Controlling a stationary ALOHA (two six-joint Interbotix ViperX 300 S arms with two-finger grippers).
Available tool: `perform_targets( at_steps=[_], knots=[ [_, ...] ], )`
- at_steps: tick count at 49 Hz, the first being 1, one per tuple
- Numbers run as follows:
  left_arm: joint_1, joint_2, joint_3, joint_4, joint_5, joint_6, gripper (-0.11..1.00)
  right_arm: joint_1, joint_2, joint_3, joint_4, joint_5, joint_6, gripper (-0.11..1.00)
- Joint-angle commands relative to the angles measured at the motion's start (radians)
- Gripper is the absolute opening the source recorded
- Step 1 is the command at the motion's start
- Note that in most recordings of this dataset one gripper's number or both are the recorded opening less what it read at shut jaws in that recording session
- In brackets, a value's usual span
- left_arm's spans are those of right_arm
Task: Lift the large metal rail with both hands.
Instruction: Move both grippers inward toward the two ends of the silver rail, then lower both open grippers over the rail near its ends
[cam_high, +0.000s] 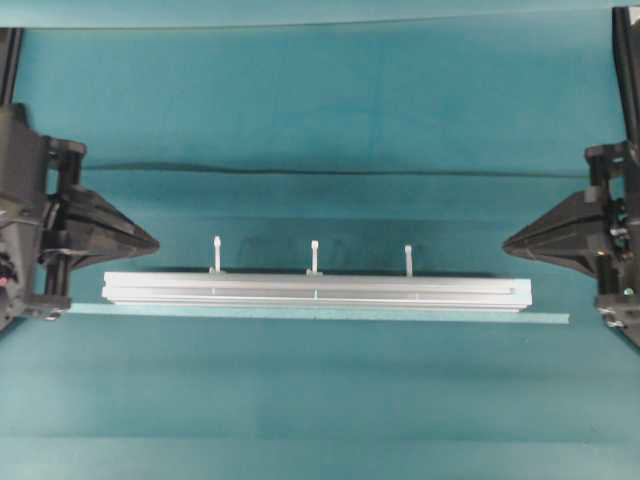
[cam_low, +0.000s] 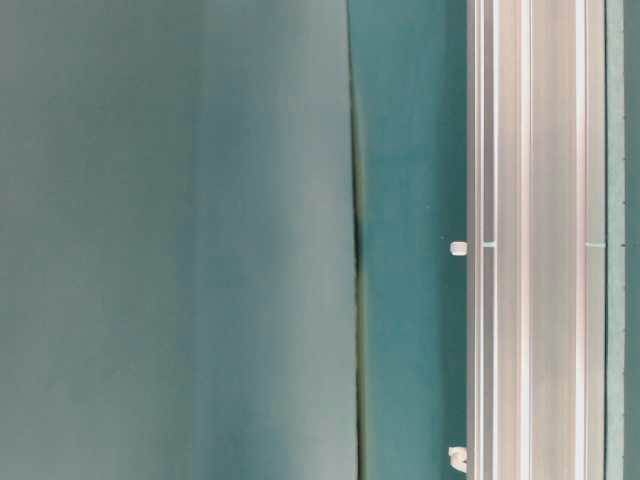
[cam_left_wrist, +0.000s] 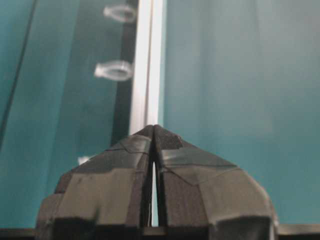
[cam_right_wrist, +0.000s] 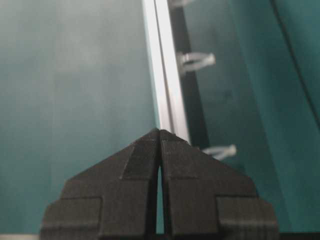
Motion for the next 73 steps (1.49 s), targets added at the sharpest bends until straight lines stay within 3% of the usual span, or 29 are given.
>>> perform_targets(
  at_steps=[1, 18, 40, 52, 58, 63, 68, 73],
  knots=[
    [-0.003, 0.018, -0.057, 0.002, 0.067, -0.009, -0.01, -0.002, 0.035, -0.04, 0.003, 0.034, 0.021, 0.01],
    [-0.003, 0.121, -0.106, 0.002, 0.267, -0.015, -0.01, 0.021, 0.221, -0.147, 0.003, 0.181, 0.023, 0.01],
    [0.006, 0.296, -0.169, 0.012, 0.339, 0.041, -0.01, 0.017, 0.471, -0.293, -0.028, 0.5, 0.0, 0.01],
    [0.015, 0.344, -0.196, 0.012, 0.382, 0.103, 0.02, 0.009, 0.518, -0.302, -0.032, 0.502, -0.061, 0.01],
    [0.018, 0.353, -0.198, 0.012, 0.394, 0.107, 0.1, 0.009, 0.534, -0.301, -0.032, 0.476, -0.092, 0.01],
    [0.018, 0.357, -0.192, 0.012, 0.396, 0.107, 0.24, 0.009, 0.554, -0.304, -0.029, 0.468, -0.11, 0.02],
    [0.02, 0.364, -0.19, 0.012, 0.397, 0.106, 0.49, 0.0, 0.58, -0.305, -0.028, 0.456, -0.115, 0.09],
    [0.015, 0.367, -0.186, 0.012, 0.393, 0.11, 0.8, 0.0, 0.603, -0.304, -0.023, 0.423, -0.117, 0.28]
  ],
)
